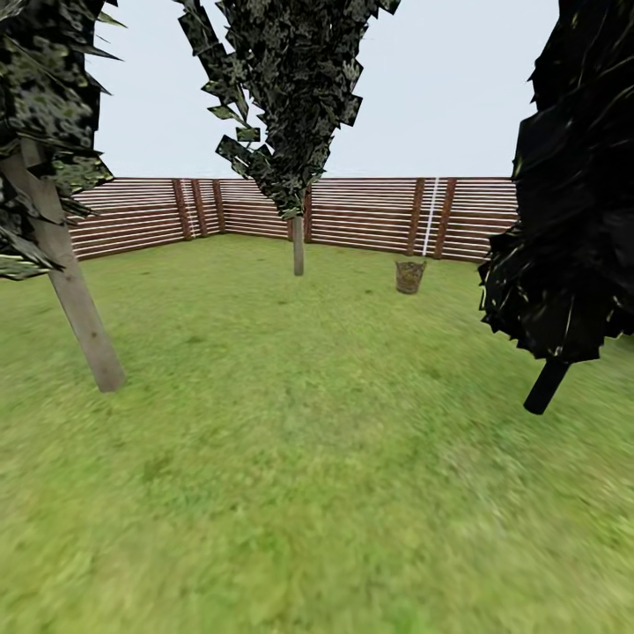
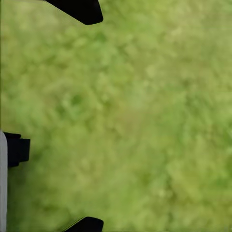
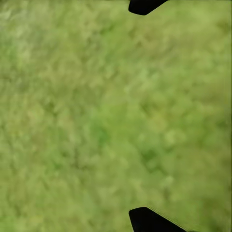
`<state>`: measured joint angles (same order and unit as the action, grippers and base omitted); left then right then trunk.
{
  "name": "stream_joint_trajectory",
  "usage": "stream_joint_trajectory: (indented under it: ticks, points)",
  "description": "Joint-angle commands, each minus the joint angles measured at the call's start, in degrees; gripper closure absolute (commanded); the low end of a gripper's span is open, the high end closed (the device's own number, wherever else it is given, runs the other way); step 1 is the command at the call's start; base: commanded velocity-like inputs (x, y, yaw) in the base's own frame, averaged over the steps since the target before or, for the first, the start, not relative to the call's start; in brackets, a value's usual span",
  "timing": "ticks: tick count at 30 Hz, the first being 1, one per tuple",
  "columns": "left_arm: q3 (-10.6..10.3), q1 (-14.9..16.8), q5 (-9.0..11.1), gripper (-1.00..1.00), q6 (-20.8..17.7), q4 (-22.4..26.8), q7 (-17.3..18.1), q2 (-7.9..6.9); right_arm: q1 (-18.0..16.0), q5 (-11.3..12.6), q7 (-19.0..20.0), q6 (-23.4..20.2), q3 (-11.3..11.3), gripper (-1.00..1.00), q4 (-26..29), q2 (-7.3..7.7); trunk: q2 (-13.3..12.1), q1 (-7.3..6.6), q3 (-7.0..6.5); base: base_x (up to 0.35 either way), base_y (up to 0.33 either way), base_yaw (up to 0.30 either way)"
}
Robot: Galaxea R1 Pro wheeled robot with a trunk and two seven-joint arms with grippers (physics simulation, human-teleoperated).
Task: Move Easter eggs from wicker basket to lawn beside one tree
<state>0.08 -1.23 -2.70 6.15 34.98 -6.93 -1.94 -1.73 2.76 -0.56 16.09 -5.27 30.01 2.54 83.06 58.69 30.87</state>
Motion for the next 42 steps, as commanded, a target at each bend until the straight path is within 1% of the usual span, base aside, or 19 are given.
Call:
stream_joint_trajectory:
  ticks: [1,42]
  points:
    - [0.0,0.0,-0.3,-1.0,0.1,0.1,-0.2,0.0,0.0,0.3,-0.1,0.2,0.1,-1.0,0.0,0.01,0.0,0.03,0.04,0.329,0.0,0.0]
    - [-0.2,0.0,-0.3,-1.0,0.1,0.1,-0.2,0.0,0.0,0.2,-0.1,0.2,0.3,-1.0,-0.1,0.01,0.0,0.03,0.04,0.33,0.0,0.0]
